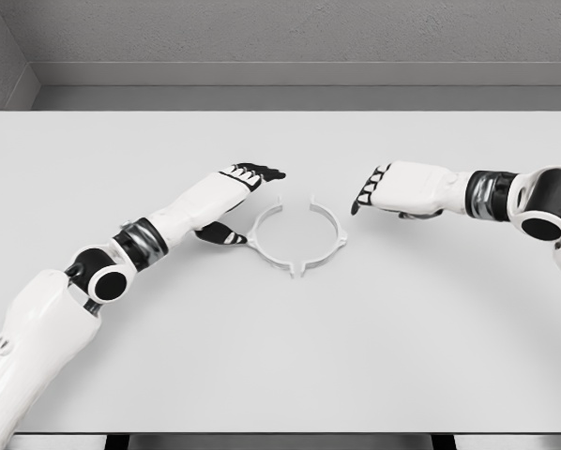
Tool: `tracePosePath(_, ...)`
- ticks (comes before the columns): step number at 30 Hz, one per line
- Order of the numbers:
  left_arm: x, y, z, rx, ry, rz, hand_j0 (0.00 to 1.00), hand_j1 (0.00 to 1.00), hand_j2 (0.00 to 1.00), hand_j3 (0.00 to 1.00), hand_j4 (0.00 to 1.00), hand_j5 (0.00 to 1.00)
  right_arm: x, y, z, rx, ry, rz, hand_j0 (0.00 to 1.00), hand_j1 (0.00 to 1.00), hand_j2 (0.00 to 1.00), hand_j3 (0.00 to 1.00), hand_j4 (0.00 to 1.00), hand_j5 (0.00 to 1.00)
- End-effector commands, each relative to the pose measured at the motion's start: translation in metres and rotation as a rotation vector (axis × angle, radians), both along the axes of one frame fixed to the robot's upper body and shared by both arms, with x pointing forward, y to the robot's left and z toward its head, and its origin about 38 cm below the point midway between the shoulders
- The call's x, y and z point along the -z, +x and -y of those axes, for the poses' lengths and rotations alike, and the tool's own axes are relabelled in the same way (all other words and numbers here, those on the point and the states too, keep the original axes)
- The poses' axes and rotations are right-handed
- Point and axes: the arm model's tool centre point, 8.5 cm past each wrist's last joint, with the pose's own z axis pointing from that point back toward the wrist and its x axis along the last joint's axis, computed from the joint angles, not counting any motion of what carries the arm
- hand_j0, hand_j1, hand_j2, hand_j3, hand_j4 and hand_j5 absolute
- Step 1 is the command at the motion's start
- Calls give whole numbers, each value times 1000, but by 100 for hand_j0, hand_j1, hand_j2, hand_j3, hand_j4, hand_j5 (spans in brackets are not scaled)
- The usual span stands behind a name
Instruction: Assemble PVC drainage pipe clamps
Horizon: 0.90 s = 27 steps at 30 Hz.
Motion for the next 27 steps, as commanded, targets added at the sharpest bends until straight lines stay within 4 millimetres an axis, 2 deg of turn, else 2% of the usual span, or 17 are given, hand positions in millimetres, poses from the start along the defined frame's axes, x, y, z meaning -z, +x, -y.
tracePosePath(1,-1,0,3,2,-12,-1,100,100,100,100,100,100,9,4,6,30,-4,-26,76,76,76,76,76,76)
tracePosePath(3,0,0,4,3,-1,4,100,100,100,100,100,100,11,6,8,37,-14,-25,76,76,76,76,76,76)
tracePosePath(6,0,0,7,6,-8,4,100,100,100,100,100,100,20,10,-8,29,-16,-29,76,76,76,76,76,76)
tracePosePath(8,0,0,10,7,-4,10,100,100,100,100,100,100,20,14,-12,30,-9,-28,76,76,76,76,76,76)
tracePosePath(12,0,-1,14,14,-3,12,100,100,100,100,100,100,20,15,-13,32,-19,-22,76,76,76,76,76,76)
tracePosePath(15,-1,-1,17,17,-1,17,100,100,100,100,100,100,28,21,-15,48,-24,-38,76,76,76,76,76,76)
tracePosePath(27,-4,-2,29,36,-18,11,100,100,100,100,100,100,24,22,-16,47,-21,-30,77,77,77,77,77,77)
